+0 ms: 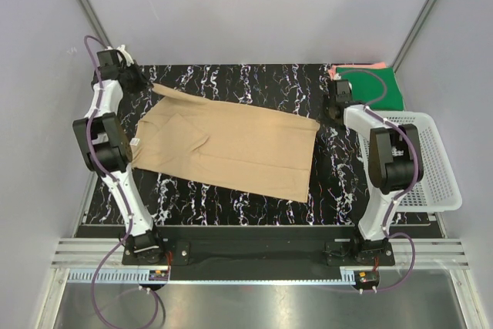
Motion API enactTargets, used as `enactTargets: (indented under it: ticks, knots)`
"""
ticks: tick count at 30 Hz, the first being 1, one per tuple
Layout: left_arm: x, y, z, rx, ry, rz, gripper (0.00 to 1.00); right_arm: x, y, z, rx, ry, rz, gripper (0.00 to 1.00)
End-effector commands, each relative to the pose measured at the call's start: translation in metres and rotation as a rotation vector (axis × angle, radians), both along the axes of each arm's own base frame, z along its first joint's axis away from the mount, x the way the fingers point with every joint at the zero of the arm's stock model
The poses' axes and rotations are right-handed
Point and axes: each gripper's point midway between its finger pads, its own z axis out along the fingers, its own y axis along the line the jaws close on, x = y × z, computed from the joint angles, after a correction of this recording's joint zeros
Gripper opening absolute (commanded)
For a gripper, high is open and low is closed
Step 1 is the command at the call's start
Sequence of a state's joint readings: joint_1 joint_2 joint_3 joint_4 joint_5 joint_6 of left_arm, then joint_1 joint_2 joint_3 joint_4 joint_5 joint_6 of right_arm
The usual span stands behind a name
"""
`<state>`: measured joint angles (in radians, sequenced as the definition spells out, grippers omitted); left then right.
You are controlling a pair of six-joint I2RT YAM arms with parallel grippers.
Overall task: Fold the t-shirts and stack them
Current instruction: Fold the tshirt
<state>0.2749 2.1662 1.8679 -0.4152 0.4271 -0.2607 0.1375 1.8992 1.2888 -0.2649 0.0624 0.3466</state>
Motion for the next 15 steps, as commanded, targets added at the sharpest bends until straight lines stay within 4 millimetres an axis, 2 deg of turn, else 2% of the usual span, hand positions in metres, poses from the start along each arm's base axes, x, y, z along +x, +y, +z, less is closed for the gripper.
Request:
enactTargets:
  ticks: [1, 2, 4, 5, 9, 11, 15]
  knots:
    - [-0.007, 0.025, 0.042, 0.098, -0.089, 0.065, 0.00, 0.010, 0.003, 0.035, 0.035, -0.159, -0.031, 0.00]
    - [-0.011, 0.027, 0.045, 0.099, -0.089, 0.078, 0.00, 0.004, 0.003, 0.032, 0.036, -0.153, -0.027, 0.00]
    - [-0.018, 0.033, 0.036, 0.094, -0.061, 0.105, 0.00, 0.001, 0.008, 0.042, 0.049, -0.182, -0.027, 0.00]
    - [-0.022, 0.034, 0.037, 0.087, -0.058, 0.119, 0.00, -0.005, 0.008, 0.037, 0.057, -0.169, -0.036, 0.00]
    - [-0.038, 0.042, 0.027, 0.082, -0.023, 0.151, 0.00, -0.023, 0.019, 0.042, 0.065, -0.175, -0.025, 0.00]
    - [-0.042, 0.044, 0.029, 0.081, -0.023, 0.164, 0.00, -0.035, 0.028, 0.035, 0.063, -0.158, -0.014, 0.00]
    - [-0.052, 0.050, 0.021, 0.073, 0.007, 0.197, 0.00, -0.054, 0.042, 0.032, 0.072, -0.139, 0.003, 0.00]
